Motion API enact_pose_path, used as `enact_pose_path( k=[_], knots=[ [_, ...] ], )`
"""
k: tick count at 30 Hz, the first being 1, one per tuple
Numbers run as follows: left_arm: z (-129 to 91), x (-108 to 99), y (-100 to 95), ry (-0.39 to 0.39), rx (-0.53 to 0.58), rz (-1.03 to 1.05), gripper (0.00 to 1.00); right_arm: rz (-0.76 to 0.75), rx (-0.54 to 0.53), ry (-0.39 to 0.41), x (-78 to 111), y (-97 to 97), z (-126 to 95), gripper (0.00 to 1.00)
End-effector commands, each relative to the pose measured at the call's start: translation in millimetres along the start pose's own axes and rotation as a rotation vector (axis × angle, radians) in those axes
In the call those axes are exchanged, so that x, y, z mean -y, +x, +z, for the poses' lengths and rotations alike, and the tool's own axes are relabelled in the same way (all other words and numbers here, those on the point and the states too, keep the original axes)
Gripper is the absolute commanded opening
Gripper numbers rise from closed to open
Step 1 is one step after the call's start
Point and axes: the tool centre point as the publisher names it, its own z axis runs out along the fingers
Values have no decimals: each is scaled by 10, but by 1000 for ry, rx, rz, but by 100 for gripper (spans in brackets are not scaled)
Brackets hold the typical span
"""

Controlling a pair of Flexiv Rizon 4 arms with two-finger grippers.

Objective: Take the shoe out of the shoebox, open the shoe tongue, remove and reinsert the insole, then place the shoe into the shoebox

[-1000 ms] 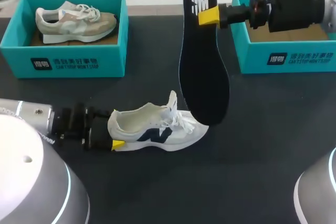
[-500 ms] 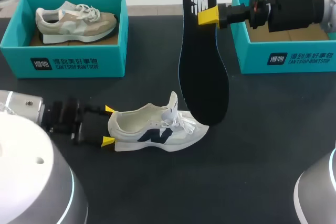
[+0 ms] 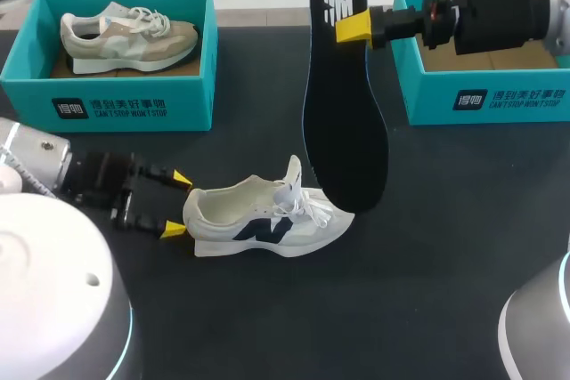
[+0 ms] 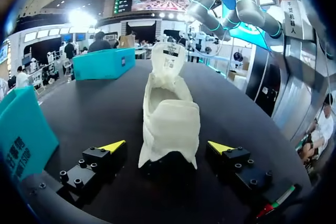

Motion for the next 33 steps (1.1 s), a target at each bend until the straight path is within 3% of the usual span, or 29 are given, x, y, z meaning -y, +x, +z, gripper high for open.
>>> enact_pose_path(
  k=[1,5,11,18,33],
  knots=[
    [-8,169,39,-114,39,28,100,1,2,2,-16,-4,36,0],
    [-80,264,18,-241,71,42,100,1,2,2,-16,-4,36,0],
    [-171,353,-10,-354,35,19,100,1,2,2,-16,-4,36,0],
    [-206,467,-54,-544,-27,-36,100,1,2,2,-16,-4,36,0],
    [-208,501,-57,-545,-35,-26,100,1,2,2,-16,-4,36,0]
  ],
)
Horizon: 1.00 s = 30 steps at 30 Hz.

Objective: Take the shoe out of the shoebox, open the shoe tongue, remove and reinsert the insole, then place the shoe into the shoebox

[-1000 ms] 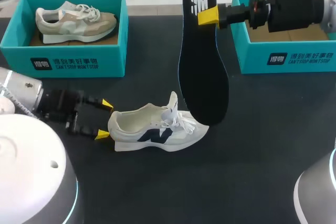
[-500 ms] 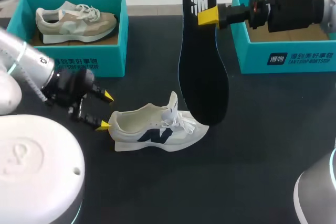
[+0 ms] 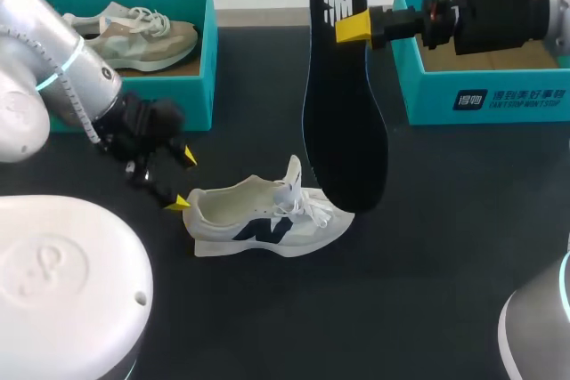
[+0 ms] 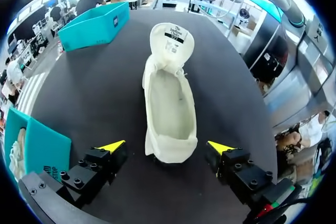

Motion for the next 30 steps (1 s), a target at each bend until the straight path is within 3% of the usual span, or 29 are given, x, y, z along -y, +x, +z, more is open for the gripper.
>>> enact_pose_path(
  k=[1,3,7,13,30],
  knots=[
    [9,9,-7,-15,-1,0,100,1,1,2,-16,-4,34,0],
    [-21,22,16,-111,-25,24,100,1,1,2,-16,-4,34,0],
    [-117,67,55,-201,-56,23,100,1,1,2,-16,-4,34,0],
    [-183,145,114,-280,-27,43,100,1,1,2,-16,-4,34,0],
    [-71,159,138,-296,-41,-3,100,1,1,2,-16,-4,34,0]
  ],
)
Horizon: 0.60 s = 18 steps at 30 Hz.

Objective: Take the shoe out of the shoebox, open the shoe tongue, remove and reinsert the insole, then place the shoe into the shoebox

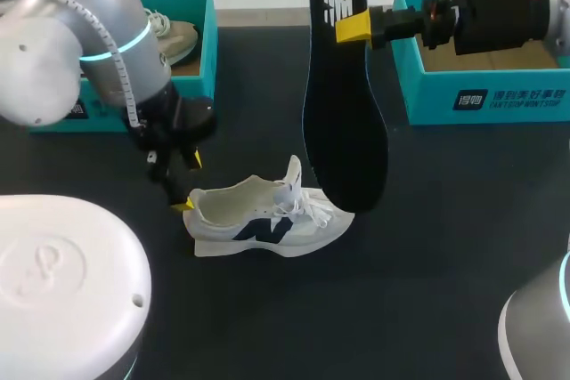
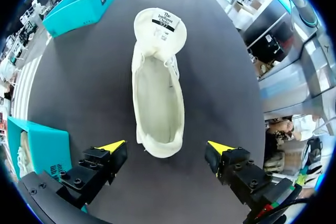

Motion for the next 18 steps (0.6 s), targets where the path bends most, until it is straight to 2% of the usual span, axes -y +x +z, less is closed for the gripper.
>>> enact_pose_path(
  k=[1,9,14,18],
  knots=[
    [21,18,-24,-7,-3,2,100,1,1,2,-16,-4,34,0],
    [28,68,-52,-8,4,4,100,1,1,2,-16,-4,34,0],
    [36,286,-165,22,42,5,100,1,1,2,-16,-4,34,0],
    [132,507,-288,31,71,15,100,1,1,2,-16,-4,34,0]
  ],
)
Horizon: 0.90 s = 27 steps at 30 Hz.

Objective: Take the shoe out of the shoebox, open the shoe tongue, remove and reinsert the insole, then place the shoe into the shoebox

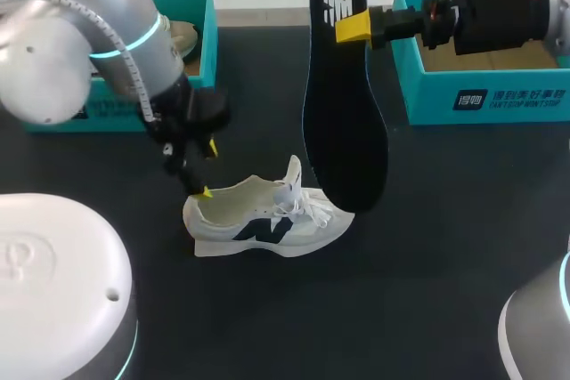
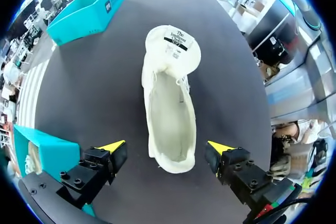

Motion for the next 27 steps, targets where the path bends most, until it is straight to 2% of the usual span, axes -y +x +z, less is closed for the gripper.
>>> enact_pose_path(
  k=[1,5,7,12,16,22,24,25,27],
  knots=[
    [212,237,-132,-20,10,0,100,1,1,2,-16,-4,34,0],
    [419,403,-267,-10,15,-9,100,1,1,2,-16,-4,34,0],
    [539,455,-328,-47,19,-24,100,1,1,2,-16,-4,34,0],
    [721,539,-421,-65,-14,-24,100,1,1,2,-16,-4,34,0],
    [840,588,-480,-34,-2,-18,100,1,1,2,-16,-4,34,0],
    [984,569,-486,-36,-11,-17,84,1,1,2,-16,-4,34,0],
    [1015,553,-490,-42,-16,-24,66,1,1,2,-16,-4,34,0],
    [1024,544,-492,-41,-17,-25,63,1,1,2,-16,-4,34,0],
    [1045,529,-490,-43,-20,-28,63,1,1,2,-16,-4,34,0]
  ],
)
